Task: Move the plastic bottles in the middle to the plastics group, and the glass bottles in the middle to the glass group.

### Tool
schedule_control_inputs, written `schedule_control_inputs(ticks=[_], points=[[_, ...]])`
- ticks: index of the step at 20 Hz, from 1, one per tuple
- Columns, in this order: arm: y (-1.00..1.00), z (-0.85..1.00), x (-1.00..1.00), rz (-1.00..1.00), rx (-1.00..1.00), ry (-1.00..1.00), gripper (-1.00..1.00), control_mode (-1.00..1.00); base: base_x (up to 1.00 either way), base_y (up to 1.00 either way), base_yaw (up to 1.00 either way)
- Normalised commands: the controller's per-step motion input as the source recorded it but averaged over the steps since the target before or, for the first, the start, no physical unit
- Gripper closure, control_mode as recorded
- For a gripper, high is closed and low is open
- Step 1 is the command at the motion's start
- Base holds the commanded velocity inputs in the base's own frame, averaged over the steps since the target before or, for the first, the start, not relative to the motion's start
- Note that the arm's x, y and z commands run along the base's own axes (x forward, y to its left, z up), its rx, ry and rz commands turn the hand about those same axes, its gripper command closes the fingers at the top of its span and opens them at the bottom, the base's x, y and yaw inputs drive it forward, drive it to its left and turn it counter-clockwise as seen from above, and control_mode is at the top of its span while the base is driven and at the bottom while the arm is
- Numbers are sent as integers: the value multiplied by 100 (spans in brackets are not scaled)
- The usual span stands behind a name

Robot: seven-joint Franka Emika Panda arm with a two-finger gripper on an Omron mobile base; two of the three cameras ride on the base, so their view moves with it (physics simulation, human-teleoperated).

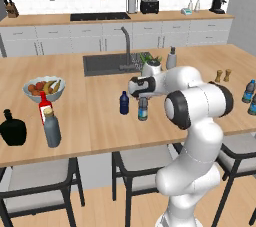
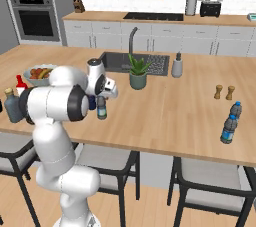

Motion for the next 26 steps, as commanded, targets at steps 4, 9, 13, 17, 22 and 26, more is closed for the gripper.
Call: schedule_control_inputs(ticks=[4, 9, 13, 17, 22, 26], points=[[-6, 24, -44, -6, 0, -9, 100, -100, 0, 0, 0], [-50, 38, -37, -12, 0, -3, 100, -100, 0, 0, 0], [-70, 53, -18, -13, 0, 0, 100, -100, 0, 0, 0], [-78, 45, -6, -10, 0, 0, 100, -100, 0, 0, 0], [-93, 24, -15, -11, 1, 0, 100, -100, 0, 0, 0], [-100, 6, -32, -15, 4, 0, 100, -100, 0, 0, 0]])
